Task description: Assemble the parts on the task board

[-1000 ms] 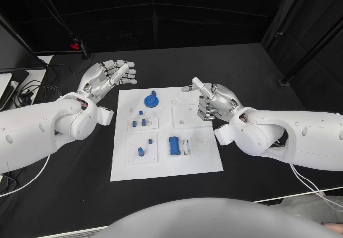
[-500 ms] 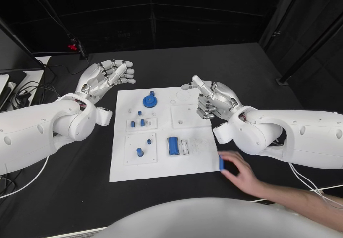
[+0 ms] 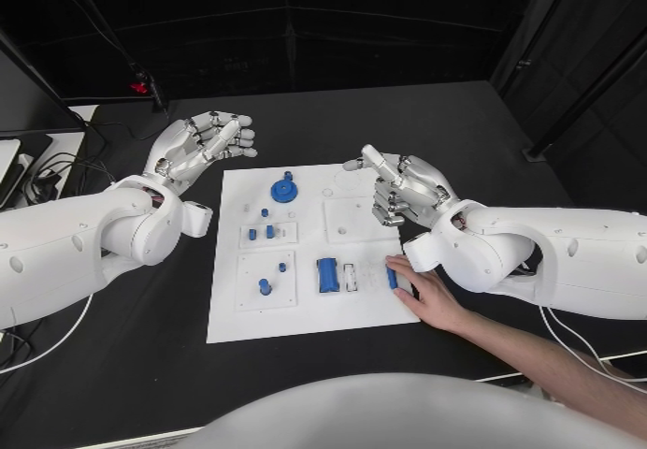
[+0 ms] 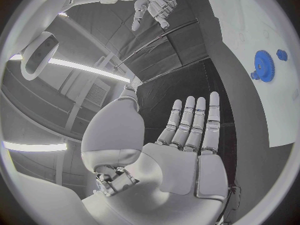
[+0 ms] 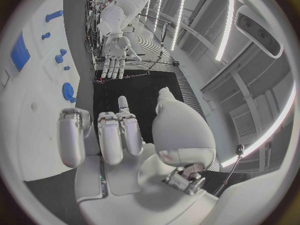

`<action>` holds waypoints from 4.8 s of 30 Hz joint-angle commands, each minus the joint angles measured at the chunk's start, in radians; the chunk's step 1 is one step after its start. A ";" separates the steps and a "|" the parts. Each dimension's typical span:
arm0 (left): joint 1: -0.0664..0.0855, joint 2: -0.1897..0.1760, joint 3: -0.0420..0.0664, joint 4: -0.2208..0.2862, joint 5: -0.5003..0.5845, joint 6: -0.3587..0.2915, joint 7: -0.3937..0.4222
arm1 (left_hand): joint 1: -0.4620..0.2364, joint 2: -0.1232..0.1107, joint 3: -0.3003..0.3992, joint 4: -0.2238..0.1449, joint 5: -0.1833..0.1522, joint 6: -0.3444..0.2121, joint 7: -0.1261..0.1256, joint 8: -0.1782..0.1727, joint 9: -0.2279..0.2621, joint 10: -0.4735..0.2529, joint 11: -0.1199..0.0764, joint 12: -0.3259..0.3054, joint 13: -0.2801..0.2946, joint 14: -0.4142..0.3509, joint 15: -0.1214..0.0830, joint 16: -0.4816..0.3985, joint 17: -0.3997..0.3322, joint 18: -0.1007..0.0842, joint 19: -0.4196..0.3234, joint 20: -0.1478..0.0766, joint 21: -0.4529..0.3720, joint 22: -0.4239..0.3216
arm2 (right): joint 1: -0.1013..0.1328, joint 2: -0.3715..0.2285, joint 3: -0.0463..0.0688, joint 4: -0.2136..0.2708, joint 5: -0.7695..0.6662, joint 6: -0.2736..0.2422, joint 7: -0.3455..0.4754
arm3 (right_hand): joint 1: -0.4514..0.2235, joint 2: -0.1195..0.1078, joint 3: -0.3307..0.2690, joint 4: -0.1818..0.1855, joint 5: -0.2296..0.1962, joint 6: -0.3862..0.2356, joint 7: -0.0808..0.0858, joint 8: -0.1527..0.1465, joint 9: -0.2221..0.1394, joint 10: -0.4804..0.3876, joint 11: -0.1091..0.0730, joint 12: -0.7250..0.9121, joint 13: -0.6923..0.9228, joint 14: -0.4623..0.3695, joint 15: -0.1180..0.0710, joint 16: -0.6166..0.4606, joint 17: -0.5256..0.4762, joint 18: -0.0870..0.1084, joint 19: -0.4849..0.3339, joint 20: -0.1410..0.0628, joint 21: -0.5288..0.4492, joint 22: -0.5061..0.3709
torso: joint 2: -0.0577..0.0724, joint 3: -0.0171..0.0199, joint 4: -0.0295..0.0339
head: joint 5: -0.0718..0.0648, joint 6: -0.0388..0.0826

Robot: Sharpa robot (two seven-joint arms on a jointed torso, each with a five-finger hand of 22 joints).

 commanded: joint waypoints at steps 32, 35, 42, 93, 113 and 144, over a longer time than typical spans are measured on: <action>0.001 -0.008 0.001 0.003 0.006 0.009 0.007 | 0.010 0.029 0.019 0.002 0.000 -0.012 0.115 0.012 0.001 -0.009 0.000 0.013 0.001 0.006 -0.002 0.007 0.001 -0.003 -0.005 -0.002 0.004 -0.005 | 0.001 -0.129 0.000 0.067 -0.603 -0.190 -0.484 | 0.131 -0.002 -0.006 -0.005 0.173 0.186 0.001 0.071 0.025 0.104 0.011 0.004 0.263 0.106 0.003 0.002 0.263 -0.023 0.106 0.000 0.093 0.263 | 0.000 0.0000 -0.0008 | -0.032 0.000; 0.001 -0.008 0.001 0.002 0.006 0.010 0.005 | 0.012 0.032 0.020 0.001 0.002 -0.012 0.115 0.013 0.001 -0.009 0.000 0.014 0.001 0.006 -0.002 0.007 0.001 -0.003 -0.005 -0.002 0.005 -0.006 | 0.001 -0.155 -0.001 0.088 -0.744 -0.189 -0.609 | 0.159 0.007 0.001 -0.011 0.194 0.203 -0.003 0.072 0.028 0.104 0.010 0.004 0.263 0.106 -0.006 0.002 0.263 -0.023 0.106 -0.008 0.093 0.263 | -0.001 -0.0006 -0.0025 | -0.037 0.000; 0.001 -0.007 0.001 0.000 0.006 0.013 0.002 | 0.014 0.037 0.022 0.001 0.003 -0.013 0.115 0.014 0.001 -0.009 0.000 0.016 0.001 0.006 -0.002 0.008 0.001 -0.003 -0.005 -0.001 0.005 -0.006 | 0.000 -0.185 -0.001 0.140 -0.994 -0.100 -0.899 | 0.178 0.010 -0.005 -0.008 0.229 0.208 -0.004 0.058 0.027 0.104 0.007 0.004 0.263 0.106 -0.012 0.002 0.263 -0.023 0.106 -0.016 0.093 0.263 | 0.000 0.0008 -0.0027 | -0.045 0.000; 0.001 -0.009 0.001 0.000 0.006 0.017 -0.002 | 0.019 0.055 0.028 0.000 0.011 -0.019 0.115 0.019 0.000 -0.012 0.000 0.020 0.001 0.004 -0.001 0.010 0.000 -0.003 -0.006 -0.001 0.006 -0.009 | 0.000 -0.085 -0.001 0.122 -1.178 0.310 -1.295 | 0.152 0.068 -0.018 -0.003 0.260 0.224 -0.006 0.027 0.027 0.104 0.006 0.004 0.263 0.106 -0.009 0.002 0.263 -0.023 0.106 -0.015 0.093 0.263 | -0.001 -0.0003 0.0000 | -0.052 0.000; 0.001 -0.010 0.001 0.001 0.006 0.018 -0.003 | 0.019 0.055 0.028 0.000 0.011 -0.019 0.115 0.019 0.000 -0.012 0.000 0.020 0.001 0.004 -0.001 0.010 0.000 -0.003 -0.006 -0.001 0.006 -0.009 | -0.003 -0.018 -0.001 0.069 -1.192 0.409 -1.308 | 0.212 0.111 -0.001 -0.035 0.245 0.235 -0.006 0.004 0.027 0.104 0.007 0.004 0.263 0.106 -0.009 0.002 0.263 -0.023 0.106 -0.014 0.093 0.263 | -0.001 -0.0003 -0.0008 | -0.053 0.000; 0.001 -0.012 0.001 0.000 0.006 0.020 -0.005 | 0.018 0.062 0.029 0.000 0.011 -0.019 0.115 0.022 0.000 -0.012 0.000 0.022 0.001 0.004 -0.001 0.011 0.000 -0.003 -0.007 -0.001 0.007 -0.011 | -0.018 0.008 -0.001 0.065 -1.209 0.301 -1.264 | 0.410 0.131 0.258 -0.201 0.118 0.226 -0.019 -0.127 -0.003 0.104 -0.004 0.004 0.263 0.106 -0.012 0.002 0.263 -0.023 0.106 -0.019 0.093 0.263 | 0.000 0.0007 -0.0008 | -0.053 0.000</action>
